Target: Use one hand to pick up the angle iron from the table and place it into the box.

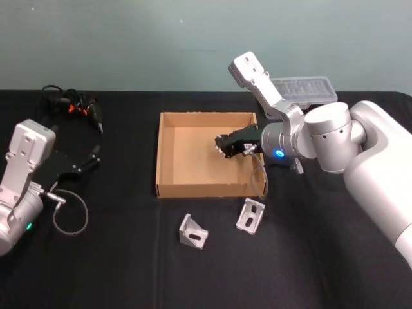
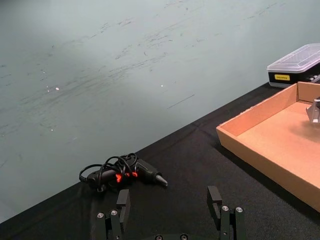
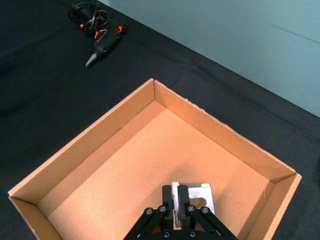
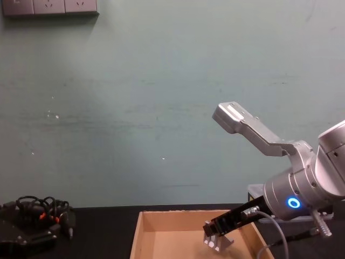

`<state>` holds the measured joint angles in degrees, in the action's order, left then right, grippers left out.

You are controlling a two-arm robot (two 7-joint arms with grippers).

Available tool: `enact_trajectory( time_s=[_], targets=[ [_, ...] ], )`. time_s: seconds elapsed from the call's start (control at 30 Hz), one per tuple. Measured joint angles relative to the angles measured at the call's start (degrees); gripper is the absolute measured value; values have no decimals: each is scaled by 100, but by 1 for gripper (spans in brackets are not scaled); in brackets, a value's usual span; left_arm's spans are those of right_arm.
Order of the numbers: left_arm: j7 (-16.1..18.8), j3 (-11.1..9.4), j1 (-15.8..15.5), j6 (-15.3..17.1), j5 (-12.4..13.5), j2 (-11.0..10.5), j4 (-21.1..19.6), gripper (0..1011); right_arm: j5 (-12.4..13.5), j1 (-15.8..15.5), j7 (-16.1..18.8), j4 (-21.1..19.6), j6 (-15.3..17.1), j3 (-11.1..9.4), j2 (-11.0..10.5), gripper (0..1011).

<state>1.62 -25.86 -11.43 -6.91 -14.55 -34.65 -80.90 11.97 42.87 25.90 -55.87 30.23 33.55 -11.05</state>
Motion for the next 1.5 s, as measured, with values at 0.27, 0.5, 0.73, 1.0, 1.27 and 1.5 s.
enact_trajectory(
  time_s=[0.27,0.5,0.73,1.0,1.27,1.5],
  targets=[
    [0,0,0,0,0,0,0,1011,12,-23,1,-46,5,-2,-22,94],
    [0,0,0,0,0,0,0,1011,19,-34,2,-70,7,-5,-33,293],
    [0,0,0,0,0,0,0,1011,25,-40,2,-87,9,-7,-39,512],
    [0,0,0,0,0,0,0,1011,30,-44,2,-94,9,-7,-42,755],
    [0,0,0,0,1,0,0,1011,67,-311,19,-740,192,-180,-165,978],
    [0,0,0,0,0,0,0,1011,204,-743,43,-1756,518,-342,-465,1003]
  ],
)
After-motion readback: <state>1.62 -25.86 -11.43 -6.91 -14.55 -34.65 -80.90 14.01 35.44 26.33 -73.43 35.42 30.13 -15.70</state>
